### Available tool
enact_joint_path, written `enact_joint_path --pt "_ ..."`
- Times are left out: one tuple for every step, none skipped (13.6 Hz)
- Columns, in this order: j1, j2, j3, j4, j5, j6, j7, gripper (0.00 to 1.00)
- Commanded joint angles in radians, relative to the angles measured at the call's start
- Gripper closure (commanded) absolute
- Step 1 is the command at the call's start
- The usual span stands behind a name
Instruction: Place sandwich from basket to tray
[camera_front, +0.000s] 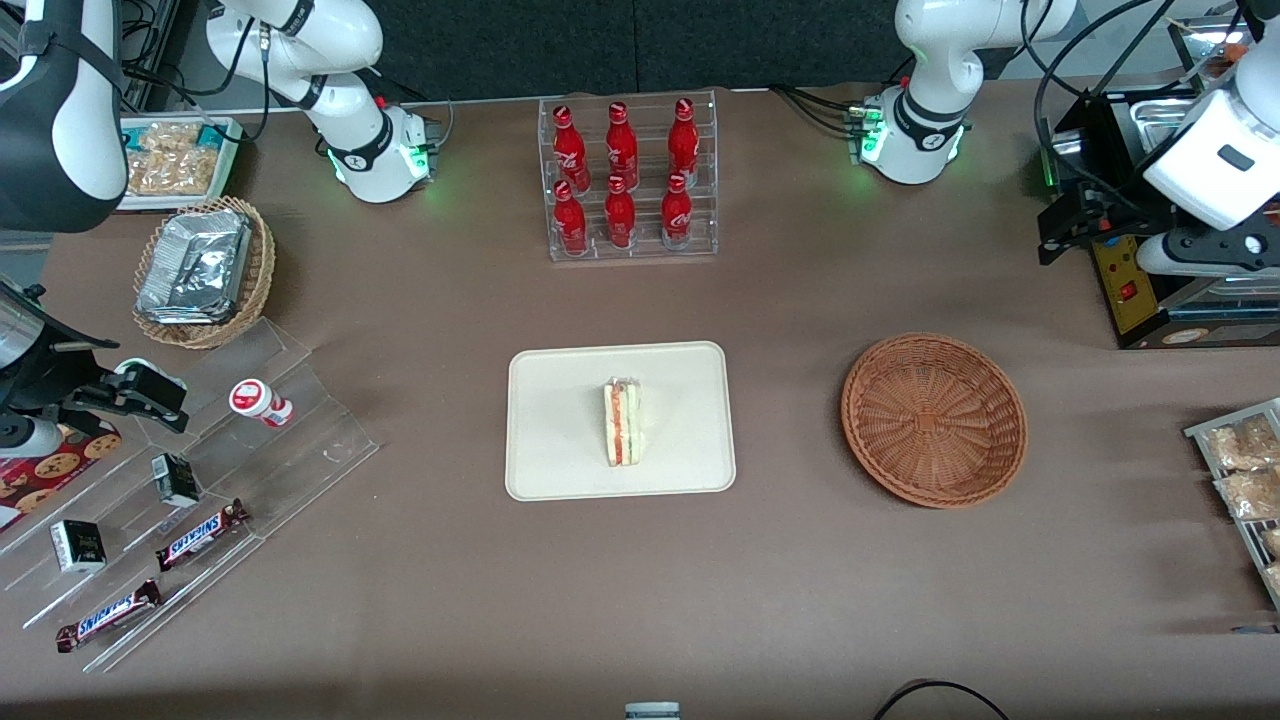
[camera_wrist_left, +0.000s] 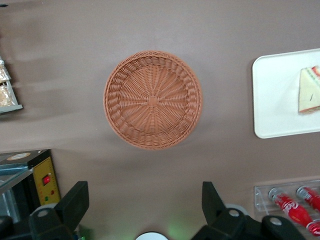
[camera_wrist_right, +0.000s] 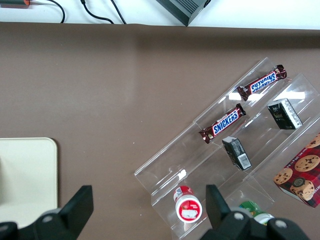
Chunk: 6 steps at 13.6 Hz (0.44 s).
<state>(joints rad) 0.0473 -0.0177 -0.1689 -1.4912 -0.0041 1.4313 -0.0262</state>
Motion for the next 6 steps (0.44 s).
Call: enact_joint_path --pt "0.000 -0.013 -0.001 -0.013 0.036 -0.023 0.025 0.00" --pt "0.000 -0.028 -0.003 -0.041 0.056 -0.006 0.023 0.00" --pt "0.000 -0.040 -0.003 -0.058 0.059 0.012 0.022 0.00" --pt "0.000 -0.041 -0.003 -0.054 0.052 0.011 0.017 0.00" --pt "0.000 -0.039 -0.003 -0.051 0.049 0.012 0.014 0.00" --pt "0.000 -0.039 -0.003 -0.050 0.049 0.012 0.011 0.00"
